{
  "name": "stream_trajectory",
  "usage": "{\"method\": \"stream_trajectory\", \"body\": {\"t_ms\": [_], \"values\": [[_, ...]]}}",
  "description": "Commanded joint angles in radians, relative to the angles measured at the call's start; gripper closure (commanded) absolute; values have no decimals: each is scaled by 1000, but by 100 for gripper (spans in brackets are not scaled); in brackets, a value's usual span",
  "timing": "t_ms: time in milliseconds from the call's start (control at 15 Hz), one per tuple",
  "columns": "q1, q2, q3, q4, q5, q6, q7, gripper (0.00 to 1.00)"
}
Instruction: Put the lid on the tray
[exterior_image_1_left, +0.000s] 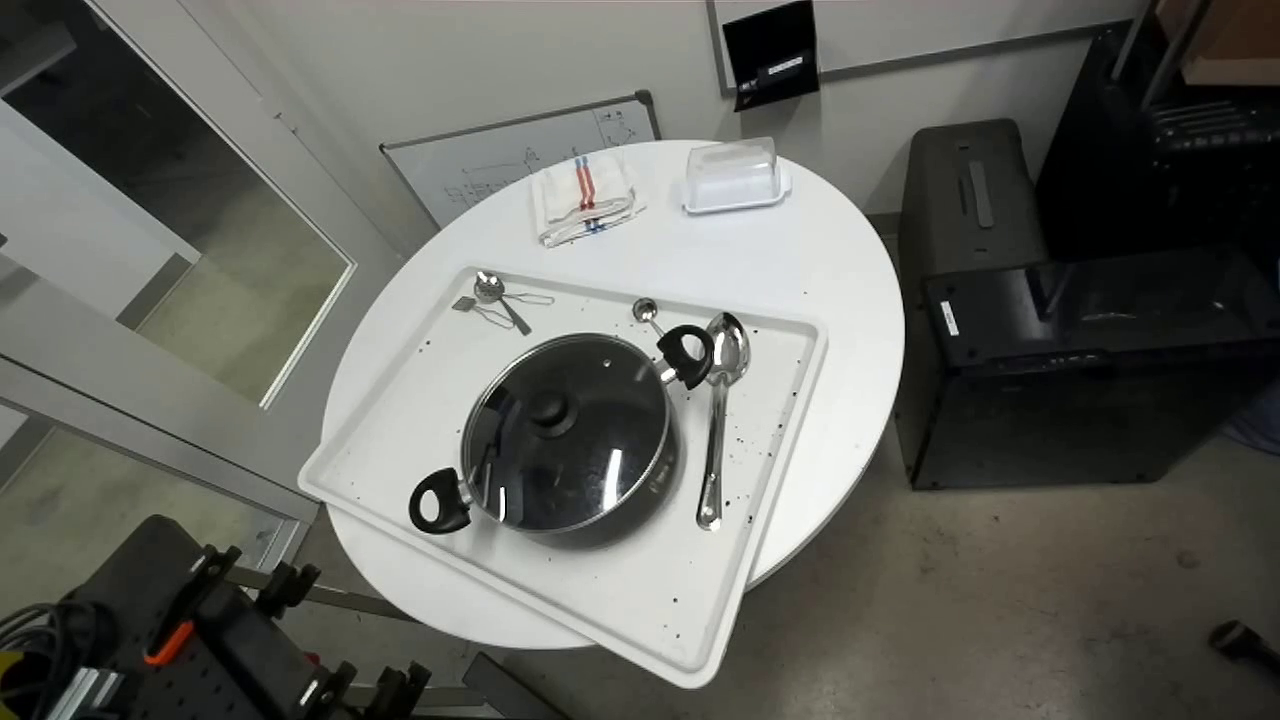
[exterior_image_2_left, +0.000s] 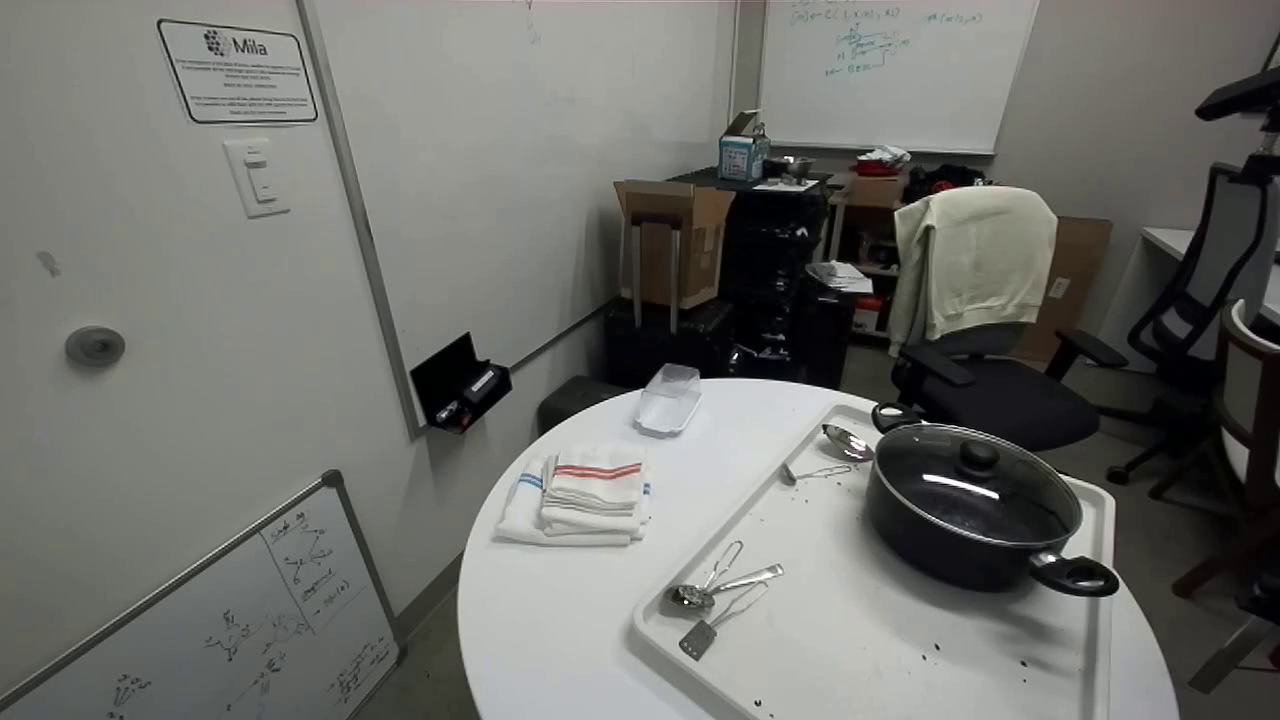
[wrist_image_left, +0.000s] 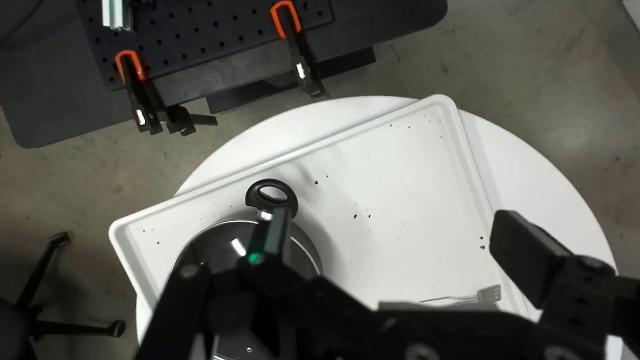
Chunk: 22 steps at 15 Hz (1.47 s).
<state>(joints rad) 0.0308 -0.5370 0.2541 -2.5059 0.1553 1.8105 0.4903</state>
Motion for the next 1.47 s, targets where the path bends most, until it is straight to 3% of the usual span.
{"method": "stream_trajectory", "body": {"t_ms": [0,667,1400], "values": [[-30,114,-45,40,-37,62,-18,0],[-85,393,-168,140,-126,257,-21,0],[-98,703,-311,225,-122,544,18,0]]}}
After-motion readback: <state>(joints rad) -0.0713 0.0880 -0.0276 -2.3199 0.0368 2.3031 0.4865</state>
